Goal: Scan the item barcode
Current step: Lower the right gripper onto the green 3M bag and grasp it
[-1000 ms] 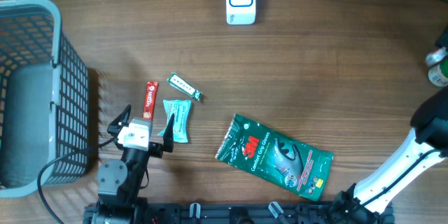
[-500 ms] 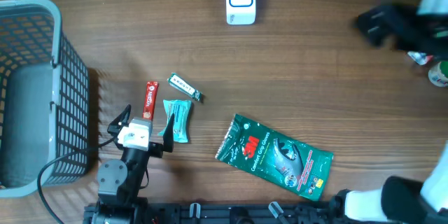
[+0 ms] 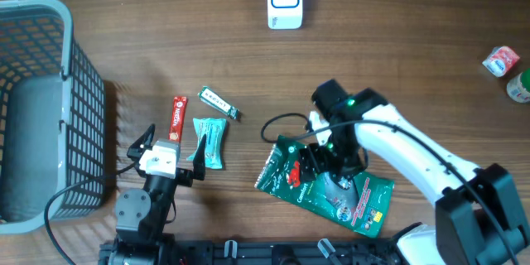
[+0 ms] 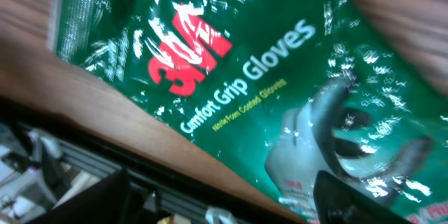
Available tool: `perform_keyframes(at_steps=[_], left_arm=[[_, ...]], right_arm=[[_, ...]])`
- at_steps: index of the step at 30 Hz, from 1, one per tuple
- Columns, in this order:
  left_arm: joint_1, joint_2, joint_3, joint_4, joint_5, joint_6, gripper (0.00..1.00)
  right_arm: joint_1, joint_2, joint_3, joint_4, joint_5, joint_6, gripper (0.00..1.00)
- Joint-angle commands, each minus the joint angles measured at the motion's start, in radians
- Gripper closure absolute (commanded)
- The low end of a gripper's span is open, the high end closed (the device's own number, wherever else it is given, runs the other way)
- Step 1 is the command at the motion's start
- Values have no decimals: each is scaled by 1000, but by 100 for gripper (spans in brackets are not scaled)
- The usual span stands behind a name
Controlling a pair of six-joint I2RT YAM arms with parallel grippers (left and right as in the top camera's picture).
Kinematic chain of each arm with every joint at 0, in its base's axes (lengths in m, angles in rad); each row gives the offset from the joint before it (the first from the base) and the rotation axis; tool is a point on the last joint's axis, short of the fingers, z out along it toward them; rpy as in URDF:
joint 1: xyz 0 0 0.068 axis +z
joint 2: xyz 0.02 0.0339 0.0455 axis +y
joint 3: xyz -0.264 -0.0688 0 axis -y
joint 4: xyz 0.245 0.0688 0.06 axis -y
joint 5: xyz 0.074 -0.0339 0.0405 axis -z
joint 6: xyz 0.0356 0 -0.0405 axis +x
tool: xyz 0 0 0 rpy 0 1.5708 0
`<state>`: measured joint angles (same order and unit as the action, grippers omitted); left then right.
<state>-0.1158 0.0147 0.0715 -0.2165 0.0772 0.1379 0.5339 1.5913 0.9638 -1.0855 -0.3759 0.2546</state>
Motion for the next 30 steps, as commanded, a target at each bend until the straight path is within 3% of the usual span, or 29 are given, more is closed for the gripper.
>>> perform_keyframes(at_steps=[1, 2, 7, 10, 13, 15, 18, 20, 23, 25, 28, 30], left_arm=[[0, -6, -6, 3, 8, 12, 0], [0, -6, -6, 3, 8, 12, 0], [0, -6, -6, 3, 8, 12, 0], [0, -6, -6, 3, 8, 12, 0], [0, -6, -6, 3, 8, 12, 0], [0, -6, -6, 3, 8, 12, 0], [0, -6, -6, 3, 8, 12, 0], [0, -6, -6, 3, 8, 12, 0], [0, -6, -6, 3, 8, 12, 0], [0, -6, -6, 3, 8, 12, 0], [0, -6, -6, 3, 8, 12, 0], [0, -6, -6, 3, 8, 12, 0]], right_arm=[[47, -10, -102, 126, -10, 196, 88], [53, -9, -137, 172, -10, 238, 96], [55, 8, -220, 372, 44, 356, 95], [55, 37, -212, 522, 48, 343, 96], [54, 56, -160, 523, 55, 263, 95], [54, 56, -95, 520, 83, 190, 88], [31, 56, 93, 513, 168, 153, 86], [23, 56, 203, 404, 182, 101, 84], [23, 56, 272, 105, 251, 55, 0], [24, 56, 234, 23, 279, 33, 0], [24, 56, 72, 61, 282, 7, 0], [24, 56, -25, 134, 185, 5, 0]])
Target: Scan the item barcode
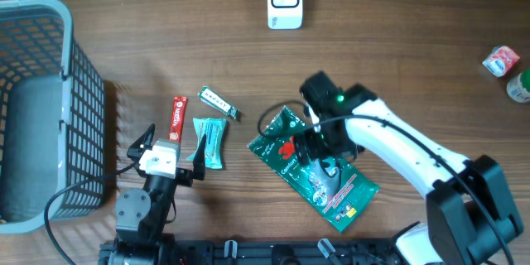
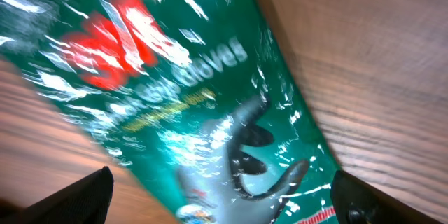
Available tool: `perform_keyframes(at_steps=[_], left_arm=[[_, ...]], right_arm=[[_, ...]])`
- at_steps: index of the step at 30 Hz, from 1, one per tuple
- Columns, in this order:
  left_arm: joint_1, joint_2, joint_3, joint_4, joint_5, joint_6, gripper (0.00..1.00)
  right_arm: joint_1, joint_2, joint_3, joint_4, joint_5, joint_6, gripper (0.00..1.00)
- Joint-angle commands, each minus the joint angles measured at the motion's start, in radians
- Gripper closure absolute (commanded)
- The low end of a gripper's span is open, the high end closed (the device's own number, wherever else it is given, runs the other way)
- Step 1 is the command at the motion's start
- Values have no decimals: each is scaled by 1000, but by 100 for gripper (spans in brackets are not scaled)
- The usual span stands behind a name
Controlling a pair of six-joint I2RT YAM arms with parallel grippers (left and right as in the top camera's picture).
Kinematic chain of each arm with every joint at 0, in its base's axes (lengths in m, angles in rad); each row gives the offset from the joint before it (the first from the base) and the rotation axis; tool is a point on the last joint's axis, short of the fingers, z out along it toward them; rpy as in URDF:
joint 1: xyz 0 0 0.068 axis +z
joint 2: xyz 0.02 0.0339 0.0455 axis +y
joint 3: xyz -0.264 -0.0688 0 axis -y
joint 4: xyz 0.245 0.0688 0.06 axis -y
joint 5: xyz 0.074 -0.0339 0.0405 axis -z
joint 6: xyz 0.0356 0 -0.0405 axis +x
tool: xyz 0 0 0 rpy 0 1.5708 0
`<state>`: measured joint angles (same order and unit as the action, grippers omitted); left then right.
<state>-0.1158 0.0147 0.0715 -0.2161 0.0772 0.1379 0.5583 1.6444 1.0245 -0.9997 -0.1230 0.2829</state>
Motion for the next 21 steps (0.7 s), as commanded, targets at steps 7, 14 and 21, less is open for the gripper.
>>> perform_keyframes(at_steps=[7, 14, 21], left_arm=[[0, -6, -6, 3, 8, 12, 0], [0, -6, -6, 3, 8, 12, 0], [0, -6, -6, 3, 8, 12, 0]], right_arm=[[5, 3, -239, 295, -125, 169, 95], [-93, 3, -11, 323, -30, 236, 95], [68, 9, 126, 65, -18, -172, 0]])
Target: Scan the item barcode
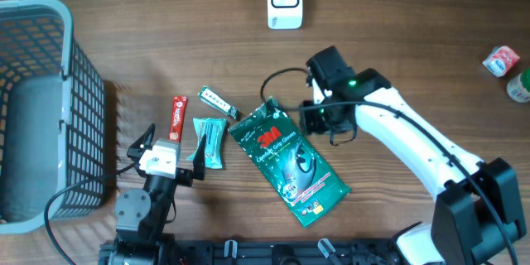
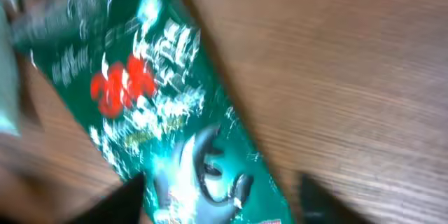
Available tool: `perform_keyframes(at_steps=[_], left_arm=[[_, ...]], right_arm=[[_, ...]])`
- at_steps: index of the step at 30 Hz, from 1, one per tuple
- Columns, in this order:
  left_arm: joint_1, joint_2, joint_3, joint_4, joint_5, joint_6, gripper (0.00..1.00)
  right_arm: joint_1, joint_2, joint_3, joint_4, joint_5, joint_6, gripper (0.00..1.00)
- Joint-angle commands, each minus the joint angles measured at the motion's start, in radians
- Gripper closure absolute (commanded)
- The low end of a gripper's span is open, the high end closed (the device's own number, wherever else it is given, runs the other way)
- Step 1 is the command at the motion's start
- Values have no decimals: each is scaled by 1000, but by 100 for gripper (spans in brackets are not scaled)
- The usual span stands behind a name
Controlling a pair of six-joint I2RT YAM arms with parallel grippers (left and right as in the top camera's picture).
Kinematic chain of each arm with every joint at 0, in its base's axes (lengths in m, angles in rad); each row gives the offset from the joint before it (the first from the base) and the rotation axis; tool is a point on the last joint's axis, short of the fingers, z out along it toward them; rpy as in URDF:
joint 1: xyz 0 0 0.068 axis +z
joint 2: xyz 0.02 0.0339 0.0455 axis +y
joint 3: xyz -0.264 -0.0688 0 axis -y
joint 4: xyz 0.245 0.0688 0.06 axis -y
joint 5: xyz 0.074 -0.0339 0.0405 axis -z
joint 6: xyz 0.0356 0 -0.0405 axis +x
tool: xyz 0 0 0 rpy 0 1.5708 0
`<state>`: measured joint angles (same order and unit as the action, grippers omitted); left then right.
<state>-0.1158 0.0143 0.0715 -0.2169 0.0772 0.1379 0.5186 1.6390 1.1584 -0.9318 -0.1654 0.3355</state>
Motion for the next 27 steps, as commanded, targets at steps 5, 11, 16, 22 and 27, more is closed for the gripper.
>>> perform_keyframes(at_steps=[5, 11, 16, 22, 27], left_arm=[[0, -6, -6, 3, 8, 12, 0], [0, -6, -6, 4, 8, 12, 0], [0, -6, -6, 4, 8, 12, 0], [0, -6, -6, 4, 8, 12, 0], [0, -6, -6, 4, 8, 12, 0]], right_arm=[[229, 57, -146, 138, 136, -283, 0], [230, 205, -185, 183, 63, -271, 2], [225, 306, -159, 167, -43, -144, 96], [3, 181, 150, -24, -672, -114, 96], [-229, 148, 211, -255, -1124, 421, 96]])
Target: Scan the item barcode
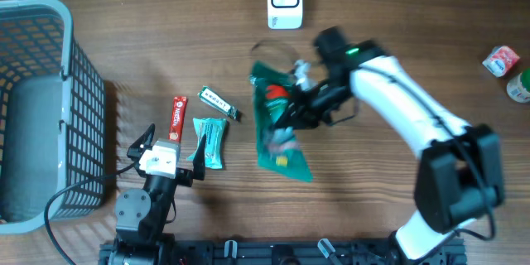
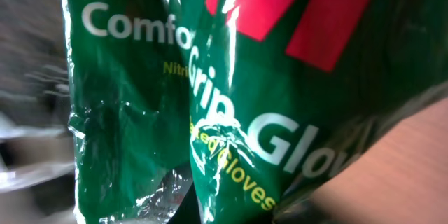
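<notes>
The green 3M Comfort Grip Gloves packet (image 1: 277, 128) hangs crumpled and tilted above the table's middle. My right gripper (image 1: 303, 102) is shut on its upper right part. In the right wrist view the packet (image 2: 231, 91) fills the frame, very close, and the fingers are hidden behind it. No barcode shows on it in either view. The white scanner (image 1: 284, 0) stands at the back centre, beyond the packet. My left gripper (image 1: 170, 147) rests at the front left with its fingers spread, holding nothing.
A grey mesh basket (image 1: 76, 66) fills the left edge. A red tube (image 1: 177, 116), a small green-and-white bar (image 1: 219, 103) and a teal packet (image 1: 209, 141) lie left of the gloves. A red-white pack (image 1: 500, 60) and a bottle (image 1: 520, 87) sit far right.
The gloves packet lay flat on the table left of my right gripper. Now it is off the table, crumpled, held by the right gripper and nearer the scanner. The left arm is unchanged.
The packet lay flat at the front right under my right gripper. At each later moment it lay further left and turned more, the gripper over its top end. Now the right gripper holds it up in the table's middle.
</notes>
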Available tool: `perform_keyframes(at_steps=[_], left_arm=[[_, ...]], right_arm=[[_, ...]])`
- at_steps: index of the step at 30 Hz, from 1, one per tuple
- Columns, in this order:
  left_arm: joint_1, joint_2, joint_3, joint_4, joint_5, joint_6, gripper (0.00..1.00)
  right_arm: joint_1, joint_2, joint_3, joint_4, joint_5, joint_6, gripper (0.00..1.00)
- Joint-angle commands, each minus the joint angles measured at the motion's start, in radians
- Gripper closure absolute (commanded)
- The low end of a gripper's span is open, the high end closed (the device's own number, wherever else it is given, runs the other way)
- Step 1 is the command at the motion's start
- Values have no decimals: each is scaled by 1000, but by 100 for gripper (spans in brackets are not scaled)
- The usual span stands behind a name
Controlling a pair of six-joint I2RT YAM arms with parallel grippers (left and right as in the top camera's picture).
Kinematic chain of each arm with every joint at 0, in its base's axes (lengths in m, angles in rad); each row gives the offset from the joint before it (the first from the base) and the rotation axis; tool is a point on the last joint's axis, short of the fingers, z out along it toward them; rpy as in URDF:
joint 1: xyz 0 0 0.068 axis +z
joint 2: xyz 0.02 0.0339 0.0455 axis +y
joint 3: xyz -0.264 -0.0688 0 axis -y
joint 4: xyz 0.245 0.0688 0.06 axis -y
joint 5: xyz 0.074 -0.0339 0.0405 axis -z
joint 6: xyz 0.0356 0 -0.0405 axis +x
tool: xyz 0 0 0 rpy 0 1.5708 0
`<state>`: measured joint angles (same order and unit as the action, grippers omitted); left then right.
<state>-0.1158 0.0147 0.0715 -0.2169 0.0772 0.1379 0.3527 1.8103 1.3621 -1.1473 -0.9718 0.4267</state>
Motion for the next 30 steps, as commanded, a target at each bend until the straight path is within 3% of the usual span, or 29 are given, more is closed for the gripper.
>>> perform_keyframes(at_steps=[1, 4, 7, 10, 19, 24, 26, 30], left_arm=[[0, -6, -6, 4, 8, 12, 0], [0, -6, -6, 4, 8, 12, 0], [0, -6, -6, 3, 8, 12, 0], [0, -6, -6, 4, 8, 12, 0], [0, -6, -6, 4, 8, 12, 0], [0, -6, -6, 4, 8, 12, 0], [0, -6, -6, 4, 8, 12, 0], [0, -6, -6, 4, 8, 12, 0]], right_arm=[[-93, -23, 7, -50, -367, 415, 96], [-137, -23, 7, -49, -467, 555, 96], [-138, -23, 7, -46, -652, 565, 96], [-147, -25, 7, -45, -651, 588, 96], [-284, -106, 7, -45, -651, 107, 96], [-370, -252, 7, -39, -651, -300, 96], [-393, -312, 7, -16, -651, -290, 96], [-396, -331, 6, -16, -647, -98, 96]])
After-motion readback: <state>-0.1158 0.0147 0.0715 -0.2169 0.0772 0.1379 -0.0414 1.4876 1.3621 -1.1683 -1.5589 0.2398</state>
